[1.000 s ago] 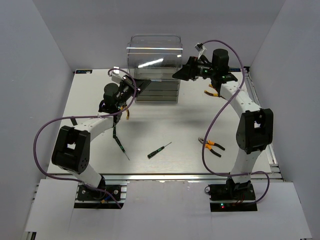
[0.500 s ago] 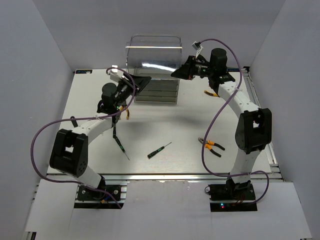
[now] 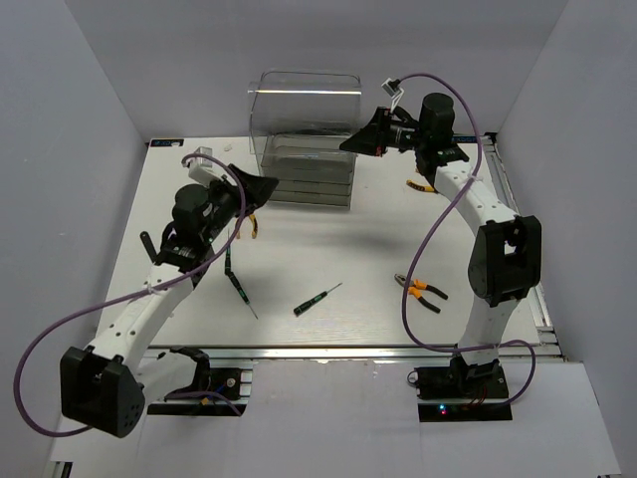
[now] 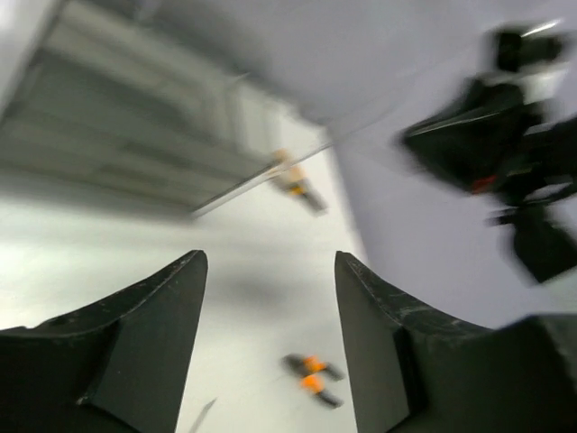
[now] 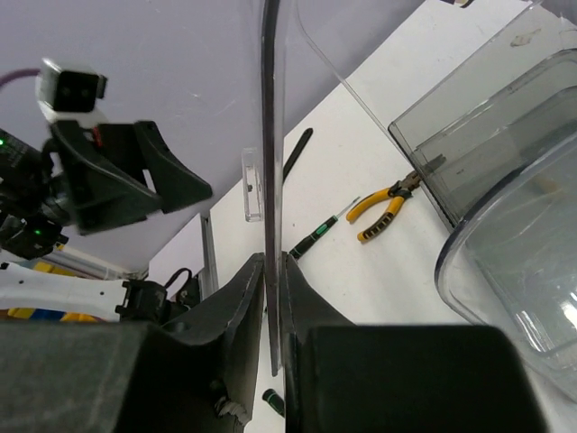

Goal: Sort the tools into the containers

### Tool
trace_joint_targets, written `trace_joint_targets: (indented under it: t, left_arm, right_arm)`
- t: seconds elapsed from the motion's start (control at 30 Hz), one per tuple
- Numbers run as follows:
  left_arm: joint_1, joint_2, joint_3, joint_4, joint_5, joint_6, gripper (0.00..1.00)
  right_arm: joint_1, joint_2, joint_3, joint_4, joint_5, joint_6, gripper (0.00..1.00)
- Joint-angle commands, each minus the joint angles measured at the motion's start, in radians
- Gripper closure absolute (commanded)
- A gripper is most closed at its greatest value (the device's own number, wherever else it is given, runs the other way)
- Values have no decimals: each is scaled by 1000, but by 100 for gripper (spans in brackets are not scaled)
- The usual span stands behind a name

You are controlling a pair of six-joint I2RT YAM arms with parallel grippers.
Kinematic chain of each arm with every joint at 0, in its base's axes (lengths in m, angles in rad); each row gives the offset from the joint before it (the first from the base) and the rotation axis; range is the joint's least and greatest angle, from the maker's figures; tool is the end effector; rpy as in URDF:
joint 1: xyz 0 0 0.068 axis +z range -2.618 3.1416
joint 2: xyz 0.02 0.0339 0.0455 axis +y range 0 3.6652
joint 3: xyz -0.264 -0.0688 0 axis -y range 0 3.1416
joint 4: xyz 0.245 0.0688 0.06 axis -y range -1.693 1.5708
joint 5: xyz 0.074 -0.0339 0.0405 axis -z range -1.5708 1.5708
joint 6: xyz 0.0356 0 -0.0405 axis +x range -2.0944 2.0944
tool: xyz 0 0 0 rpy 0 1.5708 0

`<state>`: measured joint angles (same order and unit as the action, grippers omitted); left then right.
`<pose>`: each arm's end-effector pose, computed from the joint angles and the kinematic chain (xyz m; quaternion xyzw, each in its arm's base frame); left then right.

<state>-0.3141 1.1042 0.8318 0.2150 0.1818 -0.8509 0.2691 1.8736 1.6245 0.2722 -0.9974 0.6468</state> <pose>0.2474 -0.0871 0.3349 -0.1319 0.7147 -0.4312 0.5346 0.4203 0.1469 0.3654 -0.2208 0.6671 0.5775 0.4156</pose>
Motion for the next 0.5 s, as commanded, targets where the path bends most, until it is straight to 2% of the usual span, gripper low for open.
trace_joint_targets:
  t: [0.0, 0.07, 0.1, 0.13, 0.23, 0.3, 0.33, 0.47]
  left_arm:
    - [1, -32, 21, -424, -143, 180, 31]
    - [3, -17, 20, -489, -168, 199, 37]
    - [6, 3, 29, -518, -200, 208, 44]
    - [7, 29, 41, -566, -214, 246, 45]
    - [38, 153, 99, -606, -196, 301, 45]
    - [78, 241, 136, -602, -183, 337, 42]
    - [96, 270, 151, -589, -129, 352, 41]
    - [176, 407, 219, -543, -62, 479, 41]
  right_arm:
    - [-13, -19, 72, 99, -15, 33, 84]
    - [-14, -21, 77, 104, -15, 37, 85]
    - [-18, -22, 78, 107, -17, 40, 85]
    - [-19, -22, 77, 111, -17, 47, 85]
    - [-25, -25, 75, 127, -18, 68, 86]
    - [-27, -25, 69, 139, -18, 85, 87]
    - [-27, -25, 69, 143, -18, 89, 87]
    - [-27, -21, 80, 165, -18, 123, 88]
